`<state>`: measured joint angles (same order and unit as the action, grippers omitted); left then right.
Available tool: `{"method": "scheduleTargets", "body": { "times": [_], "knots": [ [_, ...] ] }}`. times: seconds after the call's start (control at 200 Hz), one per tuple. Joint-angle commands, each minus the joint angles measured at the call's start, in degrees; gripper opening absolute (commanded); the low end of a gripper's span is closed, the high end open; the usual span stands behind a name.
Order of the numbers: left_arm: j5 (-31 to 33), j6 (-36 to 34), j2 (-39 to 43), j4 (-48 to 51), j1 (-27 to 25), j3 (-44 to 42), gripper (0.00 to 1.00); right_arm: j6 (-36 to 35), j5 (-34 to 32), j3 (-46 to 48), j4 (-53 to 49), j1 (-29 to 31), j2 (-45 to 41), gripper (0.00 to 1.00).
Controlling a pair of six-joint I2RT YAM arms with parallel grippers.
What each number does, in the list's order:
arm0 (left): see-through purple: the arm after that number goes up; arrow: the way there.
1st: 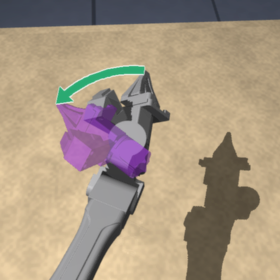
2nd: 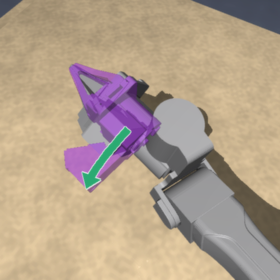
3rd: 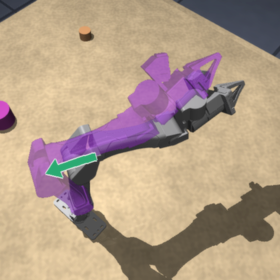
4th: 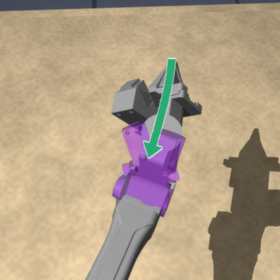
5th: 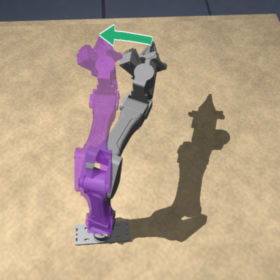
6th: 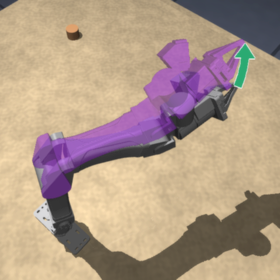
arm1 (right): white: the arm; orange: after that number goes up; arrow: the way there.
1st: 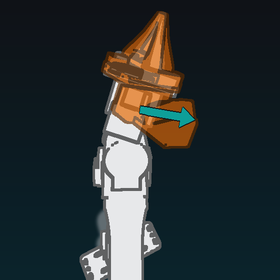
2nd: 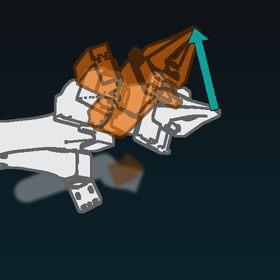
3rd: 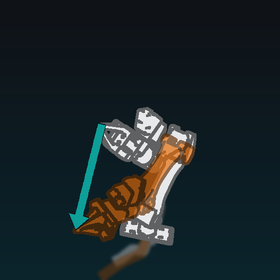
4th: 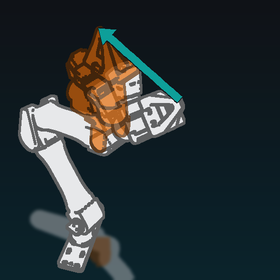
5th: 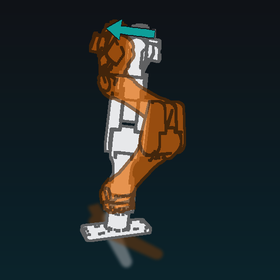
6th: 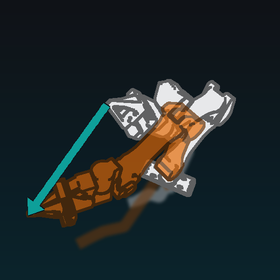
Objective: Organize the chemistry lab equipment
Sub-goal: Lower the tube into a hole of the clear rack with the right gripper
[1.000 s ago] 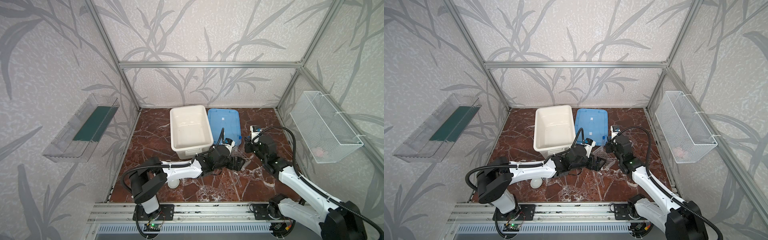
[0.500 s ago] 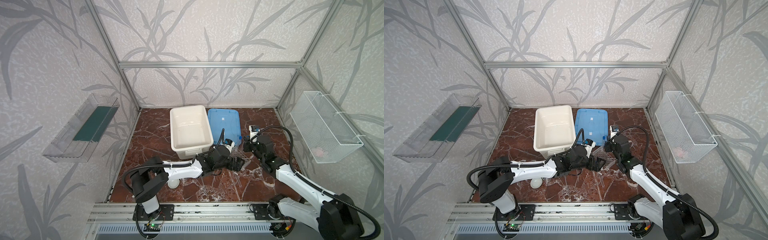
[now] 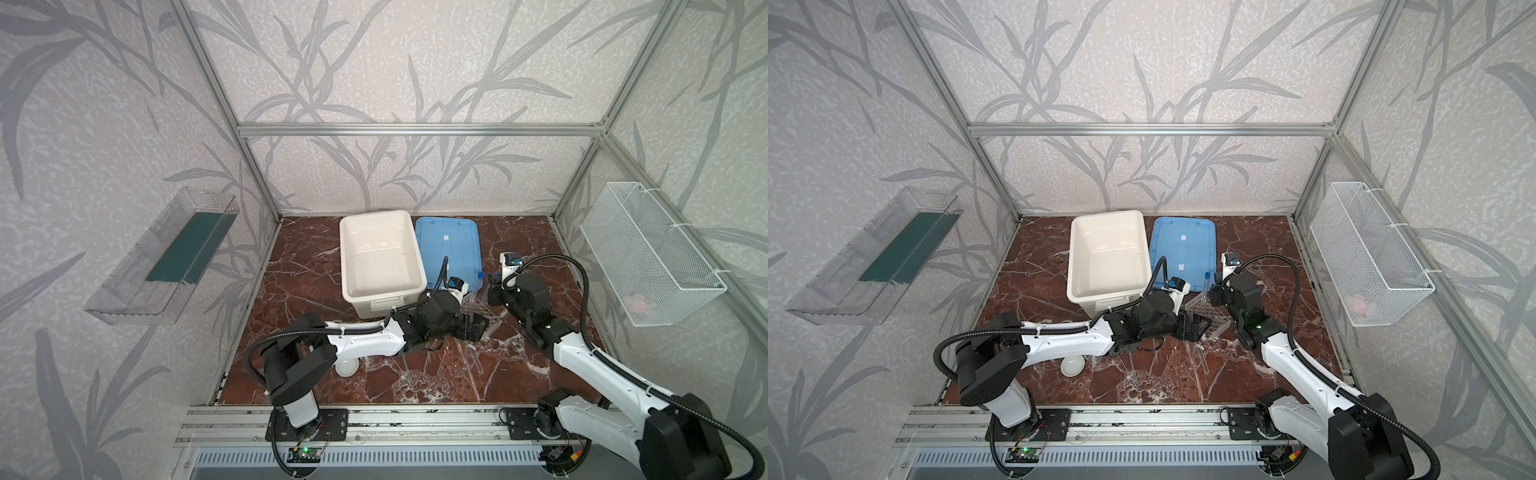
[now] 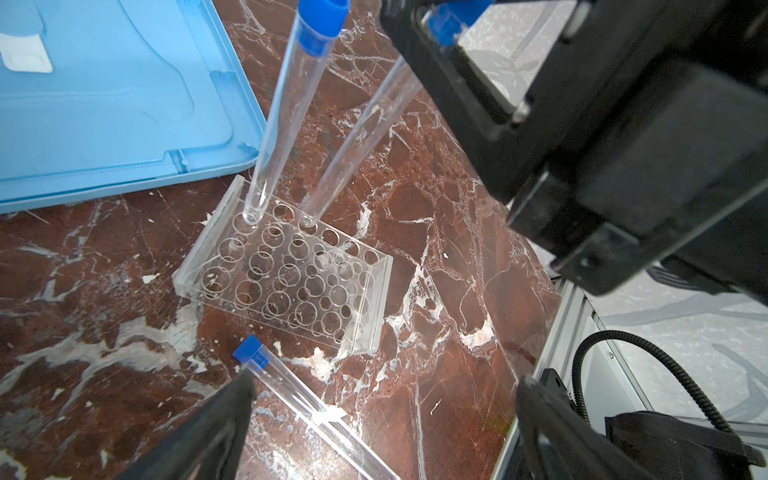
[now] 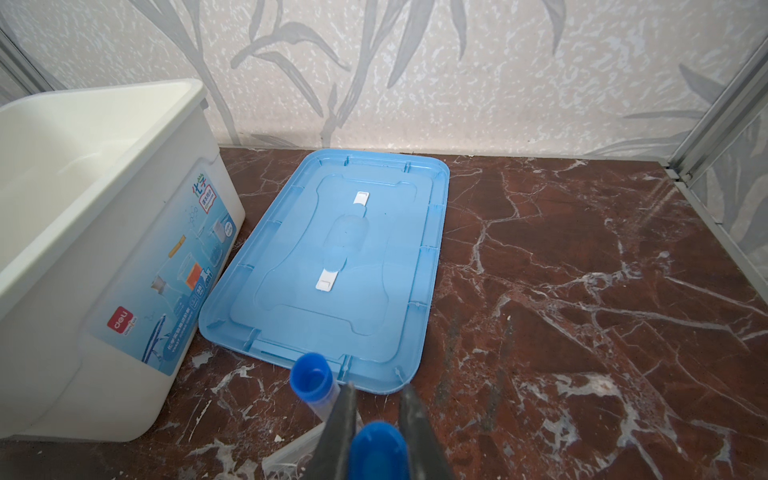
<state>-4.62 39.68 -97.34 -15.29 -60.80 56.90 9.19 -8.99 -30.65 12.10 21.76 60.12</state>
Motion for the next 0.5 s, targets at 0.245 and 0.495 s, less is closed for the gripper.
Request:
{"method": "scheduleTargets", "body": {
  "times": [0.245,0.495],
  "knots": [
    [0.84,0.88,-0.42,-0.88,-0.2,-0.49,0.99,0.11,-0.32,1.16,0.23,-0.06,0.29,0.18],
    [1.33,1.1,-0.5,-0.66,-0.26,-0.49,0.99,0.31,0.53,1.38,1.43,-0.05,3.4,0.19]
  ]
}}
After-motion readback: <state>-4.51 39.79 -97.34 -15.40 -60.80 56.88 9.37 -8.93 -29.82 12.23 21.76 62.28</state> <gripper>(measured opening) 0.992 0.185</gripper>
